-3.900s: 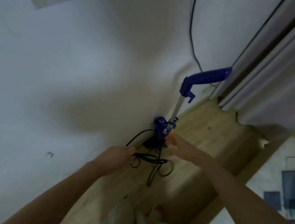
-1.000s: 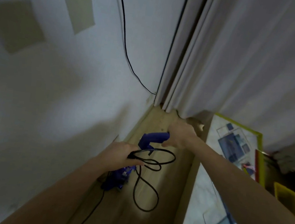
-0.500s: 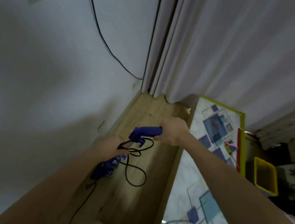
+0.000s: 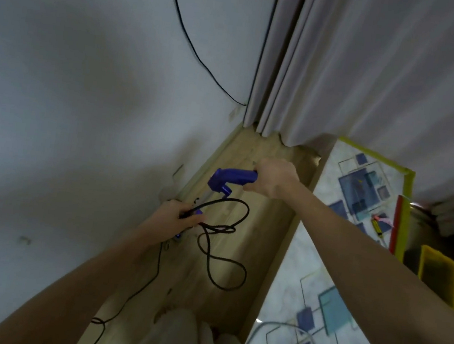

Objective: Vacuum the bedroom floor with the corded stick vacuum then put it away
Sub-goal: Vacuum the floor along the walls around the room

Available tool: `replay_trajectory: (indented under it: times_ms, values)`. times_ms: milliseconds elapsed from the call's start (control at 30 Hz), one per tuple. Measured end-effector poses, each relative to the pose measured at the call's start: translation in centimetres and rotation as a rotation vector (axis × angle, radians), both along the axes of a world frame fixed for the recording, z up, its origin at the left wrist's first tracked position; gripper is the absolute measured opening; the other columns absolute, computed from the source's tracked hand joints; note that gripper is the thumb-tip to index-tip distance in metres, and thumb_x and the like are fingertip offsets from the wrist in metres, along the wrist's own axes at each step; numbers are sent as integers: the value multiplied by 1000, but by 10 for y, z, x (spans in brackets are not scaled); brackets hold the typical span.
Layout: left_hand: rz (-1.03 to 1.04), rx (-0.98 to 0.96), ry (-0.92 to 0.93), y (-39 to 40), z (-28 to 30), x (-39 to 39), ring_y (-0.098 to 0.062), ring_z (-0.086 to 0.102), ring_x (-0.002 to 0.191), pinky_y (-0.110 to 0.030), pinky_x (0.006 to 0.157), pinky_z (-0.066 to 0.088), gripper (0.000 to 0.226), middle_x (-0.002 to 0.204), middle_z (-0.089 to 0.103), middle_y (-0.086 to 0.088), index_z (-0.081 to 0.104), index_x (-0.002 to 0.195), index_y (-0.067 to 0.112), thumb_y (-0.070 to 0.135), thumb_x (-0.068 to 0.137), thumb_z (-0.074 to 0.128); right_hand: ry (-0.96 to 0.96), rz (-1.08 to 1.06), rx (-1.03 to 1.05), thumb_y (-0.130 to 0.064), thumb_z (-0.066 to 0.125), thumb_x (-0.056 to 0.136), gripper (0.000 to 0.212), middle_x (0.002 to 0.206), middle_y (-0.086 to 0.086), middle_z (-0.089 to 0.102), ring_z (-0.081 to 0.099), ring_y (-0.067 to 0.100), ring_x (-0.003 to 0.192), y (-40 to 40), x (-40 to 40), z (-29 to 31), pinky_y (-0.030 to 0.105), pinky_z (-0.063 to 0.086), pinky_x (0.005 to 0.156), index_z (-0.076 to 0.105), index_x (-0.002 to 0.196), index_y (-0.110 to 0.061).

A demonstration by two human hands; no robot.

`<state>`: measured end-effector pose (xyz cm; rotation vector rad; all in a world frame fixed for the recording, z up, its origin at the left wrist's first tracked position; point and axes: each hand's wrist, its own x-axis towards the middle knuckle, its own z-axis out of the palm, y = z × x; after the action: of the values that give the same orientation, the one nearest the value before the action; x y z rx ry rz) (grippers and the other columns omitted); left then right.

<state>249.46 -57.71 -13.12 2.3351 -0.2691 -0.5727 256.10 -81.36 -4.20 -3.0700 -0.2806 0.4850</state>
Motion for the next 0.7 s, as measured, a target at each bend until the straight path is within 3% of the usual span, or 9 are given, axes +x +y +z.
replay_trajectory:
  times_ms: [133,200,267,467,700]
  values:
    - [38,-44,101,-15,2,-3,-5,51,48,-14,46,37,36,60,60,2,66,75,23,51,91,52,11,6,-28,-51,66,83,34,74,-5,53,57,15,75,-11,-8,1,28,46,67,58,98,-21]
    - [42,-67,135,-25,6,-3,-8,54,50,-17,48,41,42,63,66,-3,69,77,19,54,91,50,32,-30,-25,-50,66,84,35,77,-4,55,58,15,75,-24,-16,-2,26,45,66,59,102,-20]
    - [41,-84,155,-33,11,-5,-2,50,44,-14,45,39,44,54,62,2,66,76,14,50,94,49,29,-38,-23,-48,66,84,35,76,-5,53,57,14,75,-35,-22,-2,26,45,67,58,103,-19]
    - [81,-92,163,-37,11,-14,2,49,38,-10,44,41,41,43,57,11,60,72,15,43,98,45,-13,-29,16,-48,67,83,32,72,-5,53,56,15,72,-48,-38,4,28,45,66,54,90,-20]
    - [127,-72,179,-37,-1,-29,-2,44,36,-15,44,39,45,46,52,4,61,65,15,44,97,47,-1,-29,76,-45,69,82,31,76,-1,58,61,18,78,-33,-37,-3,35,55,78,59,90,-17]
